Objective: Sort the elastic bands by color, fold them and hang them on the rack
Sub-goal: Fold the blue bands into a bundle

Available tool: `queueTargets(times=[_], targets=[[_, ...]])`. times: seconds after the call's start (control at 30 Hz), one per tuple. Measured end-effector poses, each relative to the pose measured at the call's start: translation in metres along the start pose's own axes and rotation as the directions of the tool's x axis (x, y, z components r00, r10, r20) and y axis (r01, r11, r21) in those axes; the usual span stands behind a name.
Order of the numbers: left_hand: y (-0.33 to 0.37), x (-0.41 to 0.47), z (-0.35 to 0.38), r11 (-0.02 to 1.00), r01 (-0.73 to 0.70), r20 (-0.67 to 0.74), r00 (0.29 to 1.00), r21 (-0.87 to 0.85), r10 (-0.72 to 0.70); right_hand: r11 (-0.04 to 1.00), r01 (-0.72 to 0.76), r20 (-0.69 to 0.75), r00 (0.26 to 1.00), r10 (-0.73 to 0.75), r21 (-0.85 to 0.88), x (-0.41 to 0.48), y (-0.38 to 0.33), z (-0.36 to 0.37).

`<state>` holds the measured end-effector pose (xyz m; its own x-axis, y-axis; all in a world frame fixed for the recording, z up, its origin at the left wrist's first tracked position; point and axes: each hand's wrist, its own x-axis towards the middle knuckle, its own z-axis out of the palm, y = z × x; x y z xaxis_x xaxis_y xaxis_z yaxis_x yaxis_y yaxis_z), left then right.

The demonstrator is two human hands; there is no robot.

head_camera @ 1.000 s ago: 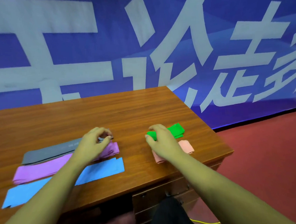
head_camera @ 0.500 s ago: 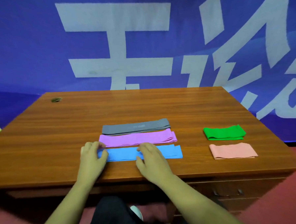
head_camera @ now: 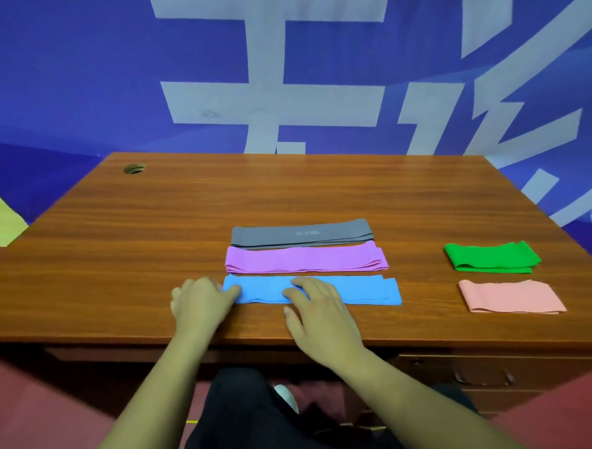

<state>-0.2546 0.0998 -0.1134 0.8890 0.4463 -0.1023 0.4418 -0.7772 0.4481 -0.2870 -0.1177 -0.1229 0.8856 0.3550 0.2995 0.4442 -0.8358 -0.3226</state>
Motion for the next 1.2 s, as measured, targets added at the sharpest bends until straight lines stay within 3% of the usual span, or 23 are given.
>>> queueTargets(times=[0.1,0.2,0.3,0.4,0.5,0.57,0.63,0.7,0.8,0.87,0.97,1.1,1.2], targets=[[0.008,-0.007,-0.004,1.000,0.009,-0.005,1.000,-0.029,-0.009,0.999,0.036,-0.011,0.999,-0.036,-0.016,0.000,0.004,0.001],[0.013,-0.028,-0.001,0.981,-0.167,-0.170,0.974,-0.100,0.148,0.998,0.062,-0.005,0.998,-0.062,-0.031,-0.001,0.006,0.002],[0.014,-0.043,0.003,0.935,-0.260,-0.222,0.953,-0.243,0.208,0.999,0.041,0.032,0.999,-0.041,0.014,0.001,0.006,0.002],[0.014,-0.045,0.000,0.839,-0.282,-0.241,0.953,-0.466,0.186,0.992,-0.010,0.064,0.998,0.002,0.125,0.004,0.005,-0.002],[0.018,-0.048,-0.007,0.760,-0.344,-0.227,0.939,-0.552,0.259,0.923,-0.116,-0.025,0.991,0.135,0.366,0.015,-0.007,-0.011],[0.026,-0.051,-0.009,0.718,-0.386,-0.219,0.922,-0.579,0.319,0.722,-0.285,0.092,0.951,0.295,0.631,0.030,-0.023,-0.025],[0.036,-0.053,-0.008,0.684,-0.394,-0.206,0.916,-0.614,0.343,0.370,-0.449,0.305,0.871,0.385,0.813,0.044,-0.036,-0.040],[0.045,-0.054,-0.004,0.669,-0.389,-0.186,0.916,-0.634,0.356,0.068,-0.521,0.463,0.804,0.372,0.851,0.052,-0.041,-0.050],[0.048,-0.052,0.003,0.639,-0.388,-0.120,0.899,-0.664,0.421,-0.130,-0.527,0.537,0.769,0.346,0.840,0.053,-0.033,-0.053],[0.045,-0.051,0.004,0.620,-0.433,-0.095,0.860,-0.654,0.501,-0.136,-0.522,0.533,0.764,0.364,0.842,0.051,-0.023,-0.052],[0.042,-0.051,0.002,0.591,-0.496,-0.076,0.803,-0.636,0.591,-0.065,-0.548,0.527,0.757,0.387,0.834,0.049,-0.014,-0.051],[0.042,-0.045,0.004,0.537,-0.392,-0.072,0.851,-0.747,0.520,-0.004,-0.572,0.510,0.728,0.458,0.820,0.052,-0.013,-0.057],[0.038,-0.039,0.007,0.610,-0.479,-0.113,0.835,-0.631,0.539,0.037,-0.585,0.507,0.731,0.456,0.810,0.057,-0.010,-0.064]])
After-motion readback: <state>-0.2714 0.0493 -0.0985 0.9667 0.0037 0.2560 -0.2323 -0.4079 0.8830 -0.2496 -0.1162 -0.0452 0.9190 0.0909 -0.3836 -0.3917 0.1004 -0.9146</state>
